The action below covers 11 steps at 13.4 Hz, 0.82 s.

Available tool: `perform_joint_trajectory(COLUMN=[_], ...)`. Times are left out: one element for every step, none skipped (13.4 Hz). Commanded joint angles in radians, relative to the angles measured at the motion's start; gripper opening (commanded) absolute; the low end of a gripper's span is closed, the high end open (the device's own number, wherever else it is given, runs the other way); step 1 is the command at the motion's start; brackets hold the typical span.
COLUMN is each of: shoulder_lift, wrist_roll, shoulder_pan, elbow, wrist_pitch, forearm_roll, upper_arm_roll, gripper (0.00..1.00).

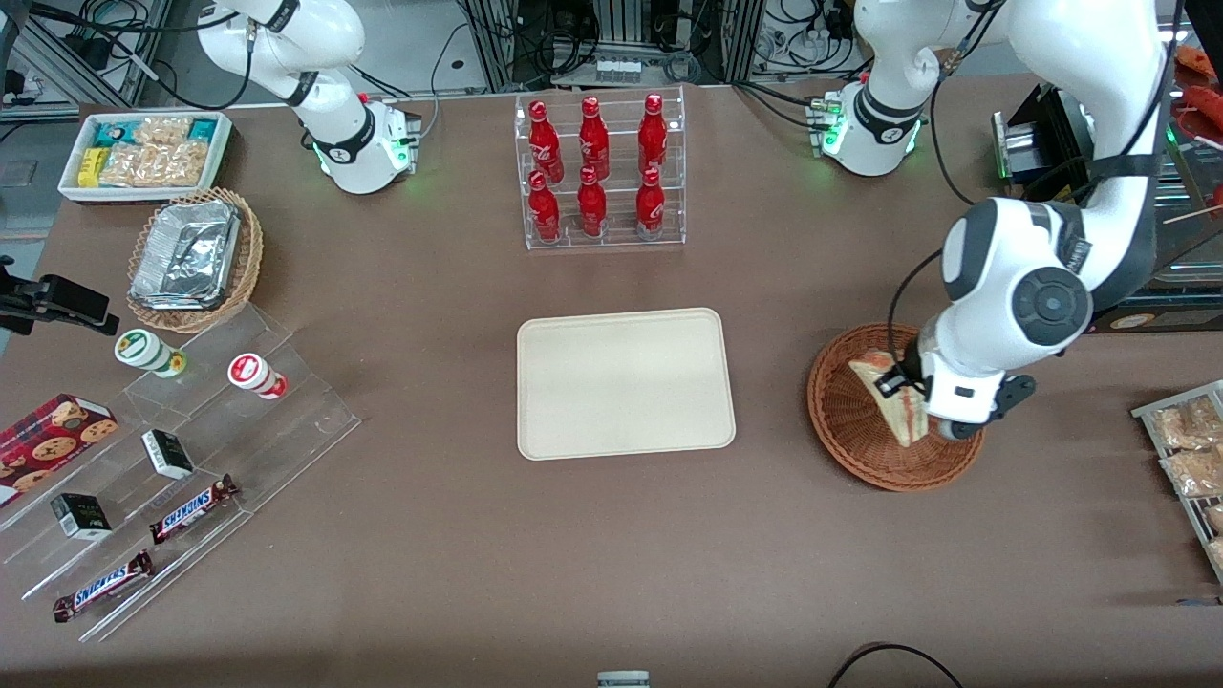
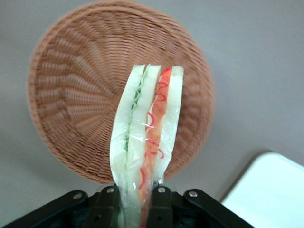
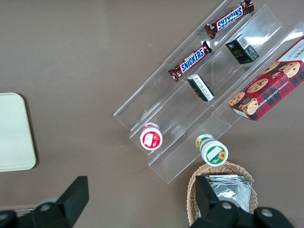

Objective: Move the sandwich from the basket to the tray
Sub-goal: 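Lift the sandwich and carry it over the cream tray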

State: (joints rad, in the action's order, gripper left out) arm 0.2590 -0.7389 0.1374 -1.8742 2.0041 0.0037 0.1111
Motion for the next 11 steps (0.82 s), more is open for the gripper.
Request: perform_joint_trajectory(shoulder_lift=[0.057, 0.080, 0.113, 0.159, 0.204, 0.238, 0.270, 0.294, 0.314, 0.342, 0.377], wrist_roll=[0.010, 0.016, 0.016, 0.016, 0.009, 0.016, 0.001, -0.004, -0.019, -0.043, -0.069], shoulder_pan=[0.105, 0.132, 0.175, 0.220, 0.253, 0.278, 0.310, 0.341, 0.365, 0.390, 0.424], elbow=[0.070, 0.087, 0.113, 0.163, 0.214, 0.252, 0.295, 0.329, 0.352, 0.381, 0.427], wrist_pitch=[-0.021, -0.018, -0.010, -0.010, -0.011, -0.010, -0.010, -0.011, -0.010, -0.010, -0.010], forearm_roll=[0.006, 0.001, -0.001, 0.002, -0.001, -0.001, -0.005, -0.010, -0.019, -0.033, -0.037], upper_arm_roll=[-0.005, -0.005, -0.005, -0.005, -0.005, -0.005, -0.005, -0.005, -0.005, -0.005, -0.005], gripper=[0.00, 0.00, 0.00, 0.00, 0.00, 0.00, 0.00, 0.00, 0.00, 0.00, 0.00])
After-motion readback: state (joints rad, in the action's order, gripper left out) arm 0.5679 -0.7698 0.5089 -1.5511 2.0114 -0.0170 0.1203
